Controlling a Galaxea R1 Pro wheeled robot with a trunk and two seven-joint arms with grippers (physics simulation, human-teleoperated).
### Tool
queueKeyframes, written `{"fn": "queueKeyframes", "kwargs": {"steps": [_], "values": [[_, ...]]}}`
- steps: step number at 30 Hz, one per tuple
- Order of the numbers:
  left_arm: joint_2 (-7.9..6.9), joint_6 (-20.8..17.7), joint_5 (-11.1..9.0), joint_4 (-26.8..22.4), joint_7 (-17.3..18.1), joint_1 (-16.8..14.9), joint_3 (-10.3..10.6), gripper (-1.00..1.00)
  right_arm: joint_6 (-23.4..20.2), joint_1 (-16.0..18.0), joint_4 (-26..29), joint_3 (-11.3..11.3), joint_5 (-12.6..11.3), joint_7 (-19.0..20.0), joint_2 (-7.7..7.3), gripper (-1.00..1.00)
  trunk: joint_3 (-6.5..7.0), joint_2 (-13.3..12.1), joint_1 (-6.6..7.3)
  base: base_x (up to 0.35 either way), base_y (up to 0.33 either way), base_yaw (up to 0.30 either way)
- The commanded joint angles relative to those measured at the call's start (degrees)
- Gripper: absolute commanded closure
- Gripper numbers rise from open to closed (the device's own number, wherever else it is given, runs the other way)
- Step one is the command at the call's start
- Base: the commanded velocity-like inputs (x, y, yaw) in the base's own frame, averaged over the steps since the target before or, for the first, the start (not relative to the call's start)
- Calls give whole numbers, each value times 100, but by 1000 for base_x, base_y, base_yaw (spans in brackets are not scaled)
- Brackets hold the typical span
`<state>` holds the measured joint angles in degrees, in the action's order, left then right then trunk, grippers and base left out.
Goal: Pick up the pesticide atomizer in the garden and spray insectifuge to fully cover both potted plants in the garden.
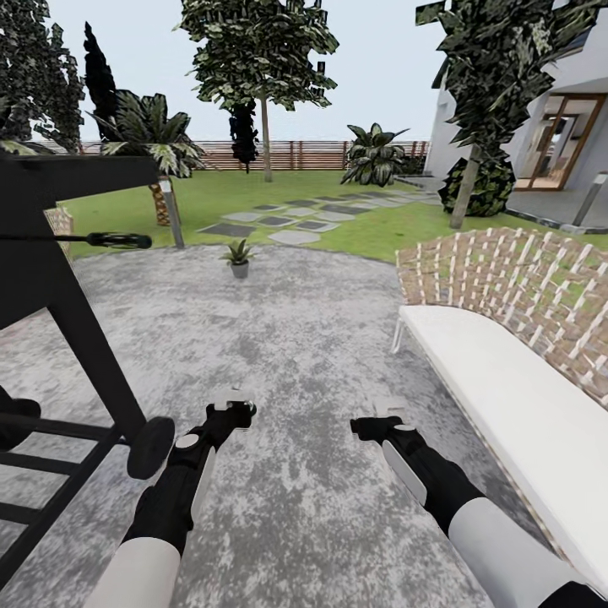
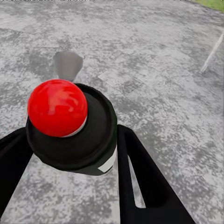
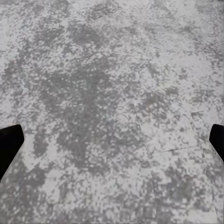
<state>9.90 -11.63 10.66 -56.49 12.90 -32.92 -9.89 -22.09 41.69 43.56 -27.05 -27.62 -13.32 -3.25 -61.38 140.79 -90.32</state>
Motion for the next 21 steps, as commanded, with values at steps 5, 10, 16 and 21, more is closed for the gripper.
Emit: {"fn": "queueKeyframes", "kwargs": {"steps": [5, 10, 16, 21], "values": [[10, -24, 59, -11, 54, -4, -31, 100, -23, 4, 12, -37, -60, -57, -9, -100, -6, 2, -2, 339, 0, 0], [10, -24, 59, -11, 54, -4, -31, 100, -23, 3, 12, -37, -60, -57, -9, -100, -6, 2, -2, 339, 0, 0], [10, -24, 59, -11, 54, -4, -31, 100, -23, 4, 12, -38, -60, -57, -9, -100, -6, 2, -2, 339, 0, 0], [10, -24, 59, -11, 54, -4, -31, 100, -23, 4, 12, -39, -60, -58, -9, -100, -6, 2, -2, 339, 0, 0]]}}
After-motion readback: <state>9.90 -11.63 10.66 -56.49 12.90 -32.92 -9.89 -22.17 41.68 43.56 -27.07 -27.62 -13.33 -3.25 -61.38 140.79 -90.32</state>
